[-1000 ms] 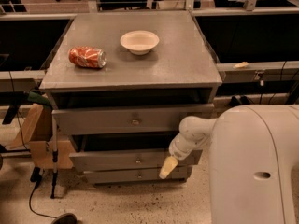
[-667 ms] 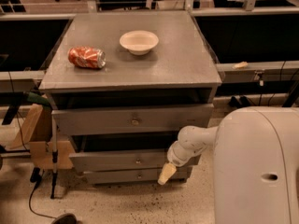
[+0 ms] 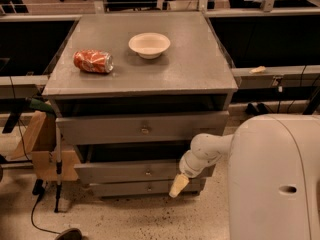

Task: Open middle drawer

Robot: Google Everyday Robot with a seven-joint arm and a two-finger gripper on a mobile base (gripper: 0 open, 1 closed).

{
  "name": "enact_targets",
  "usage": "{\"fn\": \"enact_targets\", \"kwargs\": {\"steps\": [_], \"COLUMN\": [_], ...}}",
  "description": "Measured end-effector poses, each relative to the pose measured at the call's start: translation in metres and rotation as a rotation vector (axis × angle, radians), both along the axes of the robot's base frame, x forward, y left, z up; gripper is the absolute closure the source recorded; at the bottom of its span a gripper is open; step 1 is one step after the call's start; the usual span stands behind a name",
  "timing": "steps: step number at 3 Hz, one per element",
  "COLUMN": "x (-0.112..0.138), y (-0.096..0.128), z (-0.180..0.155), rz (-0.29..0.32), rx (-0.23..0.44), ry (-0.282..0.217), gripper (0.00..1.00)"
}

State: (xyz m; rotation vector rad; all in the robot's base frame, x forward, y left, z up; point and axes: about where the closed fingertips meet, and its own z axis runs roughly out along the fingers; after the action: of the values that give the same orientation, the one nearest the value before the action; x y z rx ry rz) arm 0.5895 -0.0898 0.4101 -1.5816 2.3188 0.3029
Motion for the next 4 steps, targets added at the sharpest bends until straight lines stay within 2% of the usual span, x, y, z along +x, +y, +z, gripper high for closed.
{"fn": "enact_targets", "kwargs": {"steps": [1,2,4], "x": [-0.003,-0.005,0.009], "y": [0.009,0.009,0.009], "z": [-0.003,-0.003,0.010], "rz": [0.038,0.046,0.046], "rx": [0.013,0.014,0.014], "ry": [-0.031,-0.030,-0.030], "gripper": [0.19,0.41,0.89]}}
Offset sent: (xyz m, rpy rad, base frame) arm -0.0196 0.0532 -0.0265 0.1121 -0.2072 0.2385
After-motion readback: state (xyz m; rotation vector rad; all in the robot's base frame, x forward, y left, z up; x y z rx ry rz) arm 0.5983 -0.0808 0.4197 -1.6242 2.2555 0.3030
